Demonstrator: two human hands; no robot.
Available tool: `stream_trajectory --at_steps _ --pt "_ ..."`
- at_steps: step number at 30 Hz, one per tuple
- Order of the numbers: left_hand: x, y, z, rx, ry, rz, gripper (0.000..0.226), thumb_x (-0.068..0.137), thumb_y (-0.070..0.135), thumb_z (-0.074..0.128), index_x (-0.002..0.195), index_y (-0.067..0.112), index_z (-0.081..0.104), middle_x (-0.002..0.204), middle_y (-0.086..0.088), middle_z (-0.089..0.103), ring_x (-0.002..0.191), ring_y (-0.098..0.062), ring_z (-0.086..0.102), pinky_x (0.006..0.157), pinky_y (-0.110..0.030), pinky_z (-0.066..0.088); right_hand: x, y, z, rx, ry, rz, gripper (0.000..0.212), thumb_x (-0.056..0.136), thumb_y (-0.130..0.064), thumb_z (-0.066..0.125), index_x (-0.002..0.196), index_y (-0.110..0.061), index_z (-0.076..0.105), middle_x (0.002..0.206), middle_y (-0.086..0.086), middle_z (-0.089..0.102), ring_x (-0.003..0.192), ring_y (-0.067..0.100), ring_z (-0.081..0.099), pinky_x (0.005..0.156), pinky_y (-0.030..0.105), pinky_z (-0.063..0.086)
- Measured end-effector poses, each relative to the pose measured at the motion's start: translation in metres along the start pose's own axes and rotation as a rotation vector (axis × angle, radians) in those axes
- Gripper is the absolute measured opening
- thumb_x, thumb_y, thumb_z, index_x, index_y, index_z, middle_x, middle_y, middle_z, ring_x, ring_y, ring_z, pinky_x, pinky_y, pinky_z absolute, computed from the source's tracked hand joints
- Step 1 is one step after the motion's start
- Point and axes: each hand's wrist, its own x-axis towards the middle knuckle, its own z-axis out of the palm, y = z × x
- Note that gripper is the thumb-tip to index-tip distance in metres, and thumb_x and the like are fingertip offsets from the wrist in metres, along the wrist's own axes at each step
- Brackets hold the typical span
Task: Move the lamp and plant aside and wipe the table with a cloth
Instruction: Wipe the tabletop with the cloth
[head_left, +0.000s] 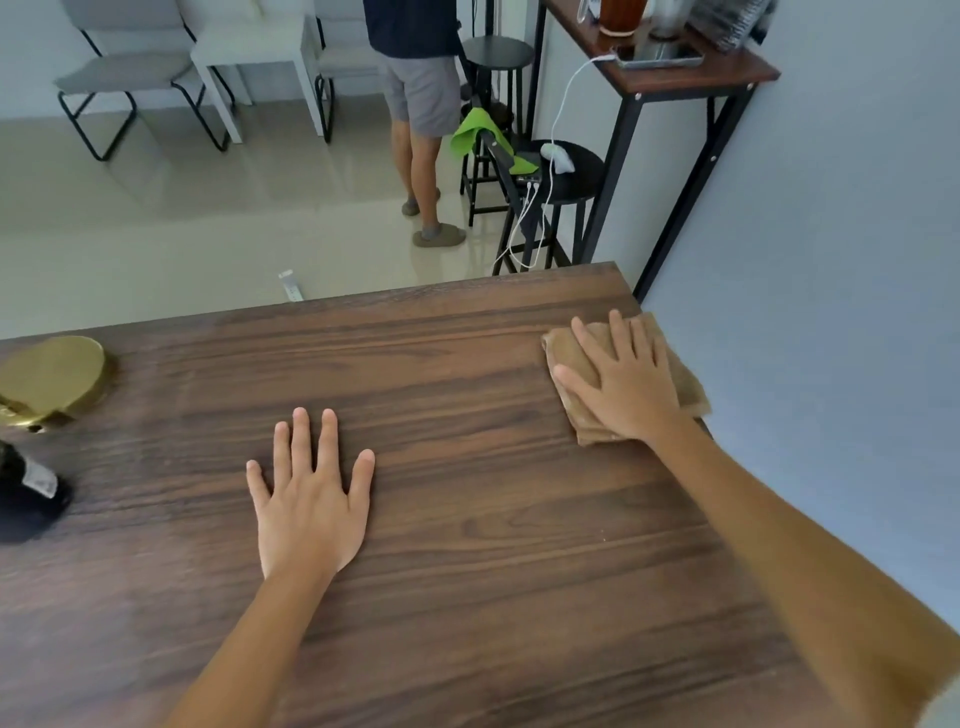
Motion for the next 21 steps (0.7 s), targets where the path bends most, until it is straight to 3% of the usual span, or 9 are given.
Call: stream_trajectory --at_steps 2,4,7,11,16,19,21 --pt "0.0 0.0 -0.001 -0.008 0.002 0.004 0.07 0.092 0.059 0.01 0.152 0.025 0.002 0.162 -0.002 -0.002 0.148 -0.019 -0.007 0.118 -0.051 0.002 -0.085 -0.004 0.015 -0.019 -0.011 -0.074 0.078 0.084 -0.081 -0.001 0.152 -0.045 -0.007 0.165 0.01 -0.004 0.151 0.035 0.0 0.121 0.055 0.006" --pt "-0.001 0.001 -0.001 -0.014 0.005 0.007 0.07 0.092 0.059 0.01 0.152 0.024 0.002 0.161 -0.002 -0.003 0.148 -0.019 -0.007 0.118 -0.051 0.002 -0.162 -0.007 0.029 -0.011 0.007 -0.16 0.074 0.089 -0.078 0.014 0.153 -0.045 0.002 0.165 0.008 0.003 0.151 0.034 0.005 0.121 0.053 0.01" --pt "0.0 0.003 0.001 -0.013 0.009 0.007 0.07 0.092 0.059 0.01 0.152 0.024 0.001 0.161 -0.002 -0.003 0.148 -0.02 -0.007 0.118 -0.051 0.002 -0.196 -0.002 0.03 -0.028 -0.002 -0.225 0.071 0.089 -0.078 0.025 0.152 -0.048 0.014 0.164 0.007 0.012 0.15 0.035 0.012 0.117 0.054 0.013" --pt "0.002 0.002 0.002 0.007 0.023 0.007 0.069 0.092 0.06 0.002 0.151 0.024 -0.001 0.161 -0.002 -0.004 0.148 -0.02 -0.007 0.118 -0.05 0.002 -0.091 -0.013 0.008 -0.051 -0.003 -0.223 0.072 0.082 -0.084 0.004 0.146 -0.057 -0.014 0.164 0.006 -0.014 0.15 0.036 -0.01 0.119 0.062 0.003" --pt "0.004 0.003 0.002 0.01 0.03 -0.002 0.07 0.092 0.061 0.004 0.152 0.025 0.002 0.161 -0.002 -0.003 0.148 -0.02 -0.006 0.118 -0.05 0.002 0.097 -0.077 -0.009 0.052 -0.047 0.044 0.078 0.08 -0.087 0.007 0.15 -0.052 -0.001 0.165 0.011 -0.01 0.148 0.043 -0.011 0.114 0.069 -0.006" --pt "0.004 0.001 0.003 0.006 0.025 -0.012 0.068 0.093 0.059 0.01 0.152 0.026 0.003 0.162 0.0 -0.004 0.148 -0.019 -0.007 0.118 -0.05 0.001 0.124 -0.115 -0.011 0.076 -0.092 0.082 0.076 0.084 -0.081 0.009 0.152 -0.048 0.002 0.164 0.013 -0.01 0.147 0.044 -0.014 0.113 0.069 -0.008" --pt "0.003 0.0 0.003 0.0 0.017 -0.003 0.067 0.094 0.058 0.011 0.152 0.026 0.004 0.162 -0.001 -0.003 0.148 -0.019 -0.007 0.118 -0.05 0.002 0.098 -0.124 -0.002 0.048 -0.1 -0.023 0.074 0.085 -0.08 0.007 0.151 -0.049 -0.002 0.164 0.011 -0.012 0.148 0.041 -0.015 0.114 0.068 -0.008"
